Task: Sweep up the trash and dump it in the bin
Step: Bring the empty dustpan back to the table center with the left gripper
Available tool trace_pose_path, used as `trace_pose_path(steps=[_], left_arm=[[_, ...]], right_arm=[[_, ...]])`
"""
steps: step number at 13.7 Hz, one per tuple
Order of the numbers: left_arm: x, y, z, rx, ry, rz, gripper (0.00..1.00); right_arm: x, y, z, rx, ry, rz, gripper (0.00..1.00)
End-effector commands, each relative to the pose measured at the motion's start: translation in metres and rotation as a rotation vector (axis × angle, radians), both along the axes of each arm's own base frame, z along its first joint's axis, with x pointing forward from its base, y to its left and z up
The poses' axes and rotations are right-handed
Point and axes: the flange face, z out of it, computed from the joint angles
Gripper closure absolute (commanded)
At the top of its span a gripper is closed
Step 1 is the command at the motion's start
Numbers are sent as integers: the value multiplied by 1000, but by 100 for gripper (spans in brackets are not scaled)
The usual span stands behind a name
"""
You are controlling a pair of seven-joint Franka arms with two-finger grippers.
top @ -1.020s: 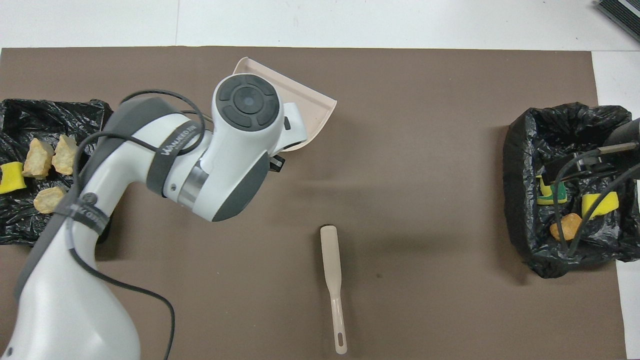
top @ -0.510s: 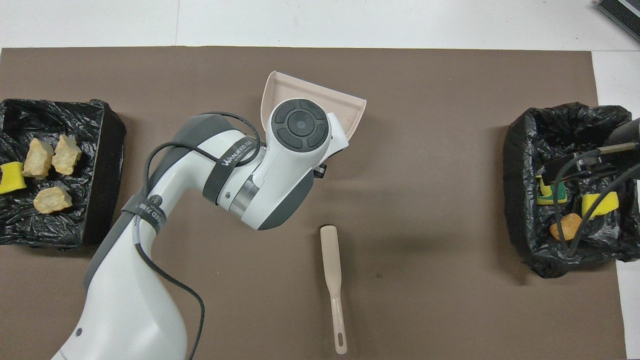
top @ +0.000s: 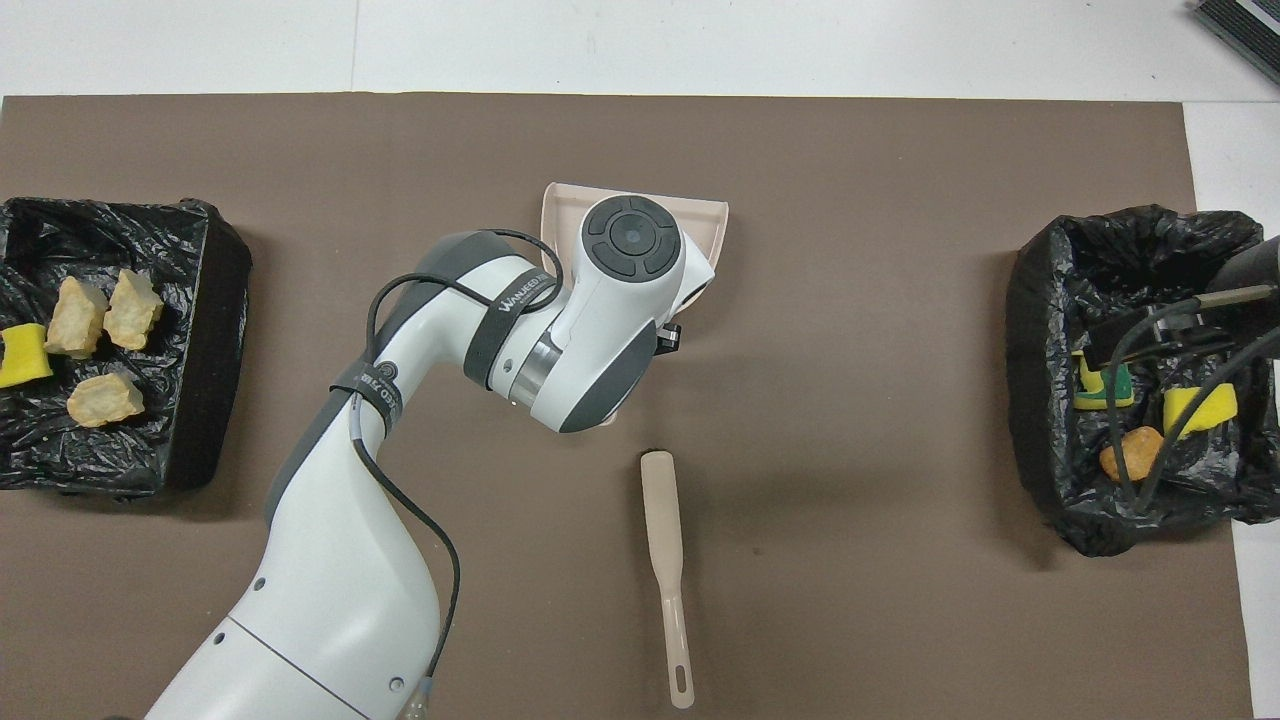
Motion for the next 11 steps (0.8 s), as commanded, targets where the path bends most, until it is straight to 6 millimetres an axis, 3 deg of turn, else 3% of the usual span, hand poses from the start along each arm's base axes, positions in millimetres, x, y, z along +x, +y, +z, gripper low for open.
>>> trace_pose_path(steps=[1, 2, 3, 4, 5, 6, 9, 11], left_arm=[[-3, -4, 5, -17, 4, 22, 100], [-5, -4, 3, -12, 9, 20, 100], [-9, -4, 0, -3, 16, 16, 86], [-13, -6, -5, 3, 23, 11, 55], [-16, -5, -8, 17, 32, 1, 9], [-15, -4, -7, 24, 22, -9, 0], [-11, 5, 4, 42, 2, -6, 0], [-14, 28, 41, 32, -20, 4, 0]], right_arm=[[2, 1, 3, 22, 9, -15, 0], [2, 0, 3, 22, 9, -16, 0], [2, 0, 3, 22, 9, -16, 0], [2, 1, 3, 22, 9, -15, 0], [2, 1, 3, 22, 9, -15, 0], [2, 1, 3, 22, 9, -15, 0], [2, 1, 3, 22, 9, -13, 0], [2, 1, 3, 22, 9, -15, 0]])
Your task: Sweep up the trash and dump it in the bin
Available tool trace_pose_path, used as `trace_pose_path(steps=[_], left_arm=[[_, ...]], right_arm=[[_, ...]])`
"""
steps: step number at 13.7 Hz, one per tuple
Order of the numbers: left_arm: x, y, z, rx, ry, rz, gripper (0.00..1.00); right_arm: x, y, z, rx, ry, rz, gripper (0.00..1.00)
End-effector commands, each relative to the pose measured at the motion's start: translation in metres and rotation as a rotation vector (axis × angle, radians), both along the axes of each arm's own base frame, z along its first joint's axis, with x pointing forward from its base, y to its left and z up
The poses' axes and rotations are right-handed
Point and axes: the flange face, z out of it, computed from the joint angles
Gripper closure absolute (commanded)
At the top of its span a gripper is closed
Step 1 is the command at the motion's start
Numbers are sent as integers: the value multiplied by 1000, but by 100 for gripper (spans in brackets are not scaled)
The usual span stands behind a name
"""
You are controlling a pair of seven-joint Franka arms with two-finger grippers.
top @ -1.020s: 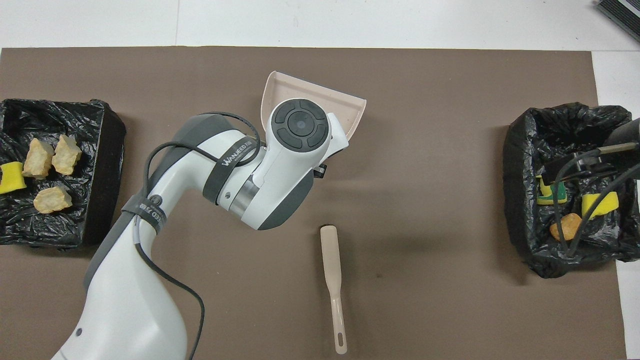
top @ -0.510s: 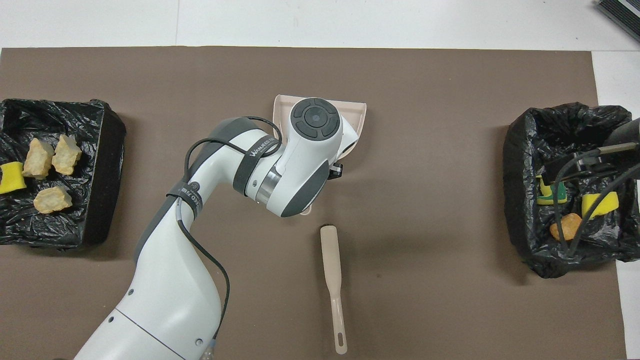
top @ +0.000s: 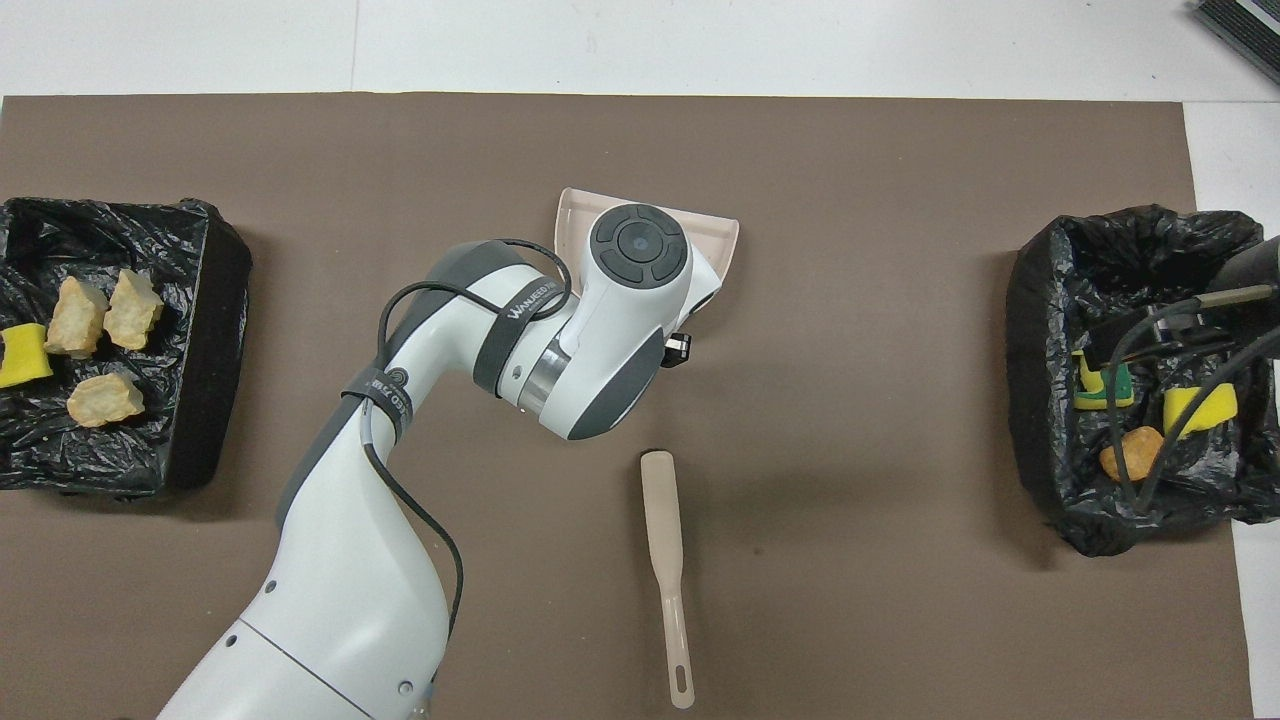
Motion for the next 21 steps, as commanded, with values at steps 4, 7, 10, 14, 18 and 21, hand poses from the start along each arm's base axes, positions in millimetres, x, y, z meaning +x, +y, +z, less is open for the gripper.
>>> trace_pose_path(steps=[4, 7, 10, 14, 18, 21], left_arm=[[-13, 123, 132, -30, -98, 18, 0], [-19, 214, 194, -48, -148, -43, 0], [-13, 287, 238, -52, -207, -34, 0], [-23, 367, 309, -43, -205, -57, 0], [-30, 404, 328, -84, -133, -21, 0], [-34, 403, 335, -85, -162, -36, 0]], right_arm=[[2, 0, 3, 22, 9, -15, 0], [2, 0, 3, 22, 9, -16, 0], [2, 1, 3, 22, 9, -13, 0], [2, 1, 3, 22, 9, -15, 0], [2, 1, 3, 22, 9, -15, 0], [2, 1, 3, 22, 9, -15, 0]])
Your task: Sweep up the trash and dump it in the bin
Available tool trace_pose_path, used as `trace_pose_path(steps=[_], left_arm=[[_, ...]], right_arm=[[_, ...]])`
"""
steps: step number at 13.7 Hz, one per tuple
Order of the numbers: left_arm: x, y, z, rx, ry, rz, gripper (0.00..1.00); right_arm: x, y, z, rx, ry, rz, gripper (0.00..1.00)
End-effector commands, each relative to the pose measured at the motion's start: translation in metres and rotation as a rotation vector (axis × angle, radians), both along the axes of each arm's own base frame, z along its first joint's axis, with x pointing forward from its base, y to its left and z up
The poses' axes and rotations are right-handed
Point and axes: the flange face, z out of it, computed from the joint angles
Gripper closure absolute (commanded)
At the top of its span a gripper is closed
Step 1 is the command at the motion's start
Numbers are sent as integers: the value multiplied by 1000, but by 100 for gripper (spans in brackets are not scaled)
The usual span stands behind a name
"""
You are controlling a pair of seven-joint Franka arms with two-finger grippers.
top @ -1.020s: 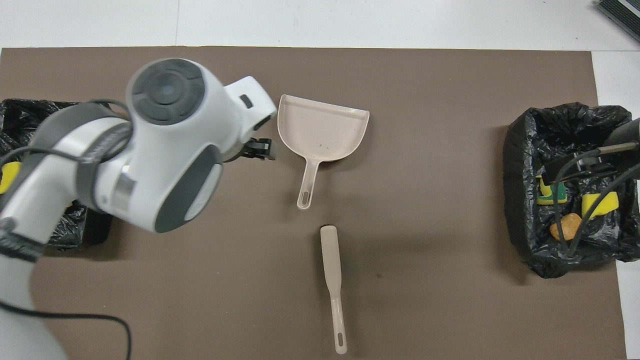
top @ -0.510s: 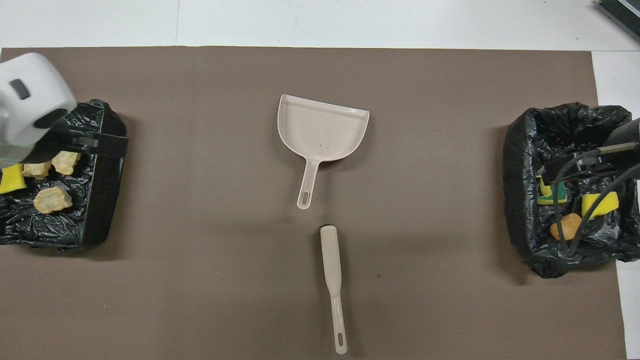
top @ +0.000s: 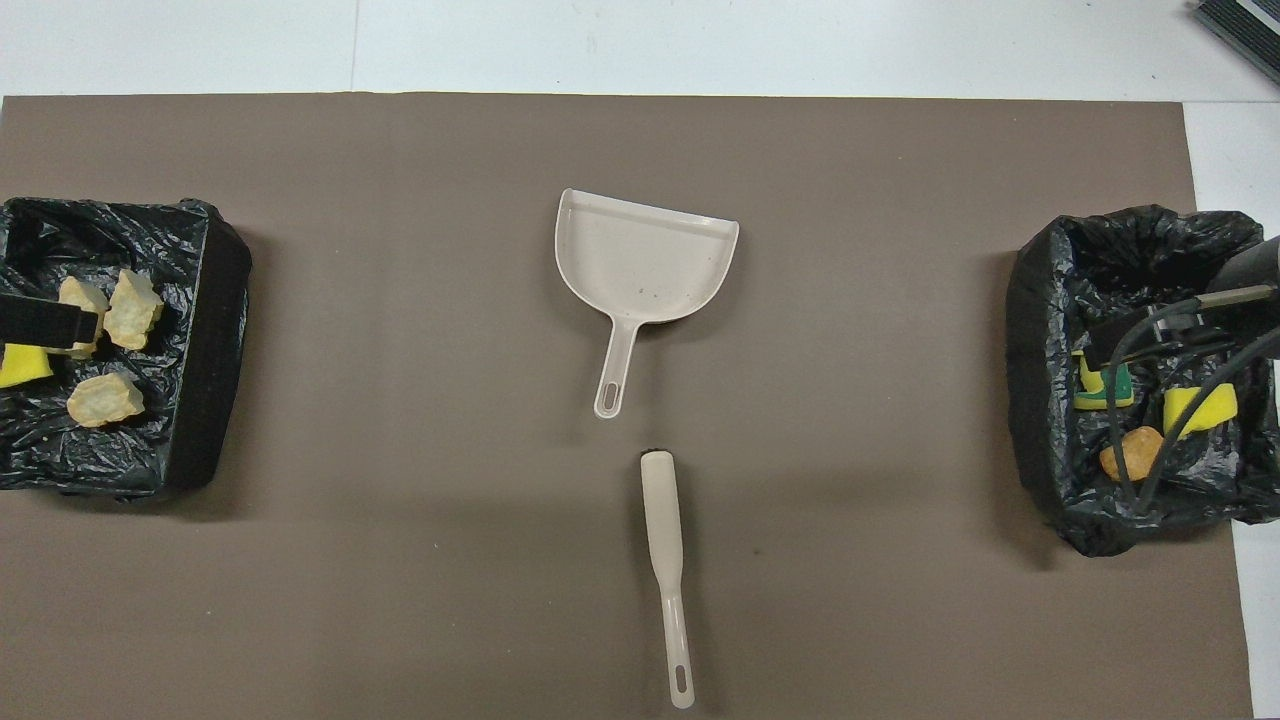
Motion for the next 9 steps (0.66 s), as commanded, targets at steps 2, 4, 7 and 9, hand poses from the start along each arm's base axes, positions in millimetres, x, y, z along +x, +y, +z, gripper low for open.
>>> trace_pose_path(steps=[2, 4, 7, 9], left_arm=[[-1, -9, 7, -12, -7, -19, 0], [-1, -9, 7, -12, -5, -17, 0], [-2, -6, 5, -12, 1, -13, 0], [-2, -6, 5, -12, 1, -14, 0]], right_arm=[[2, 0, 3, 22, 9, -15, 0], [2, 1, 3, 22, 9, -15, 0], [2, 1, 3, 22, 9, -15, 0], [2, 0, 3, 22, 9, -16, 0]])
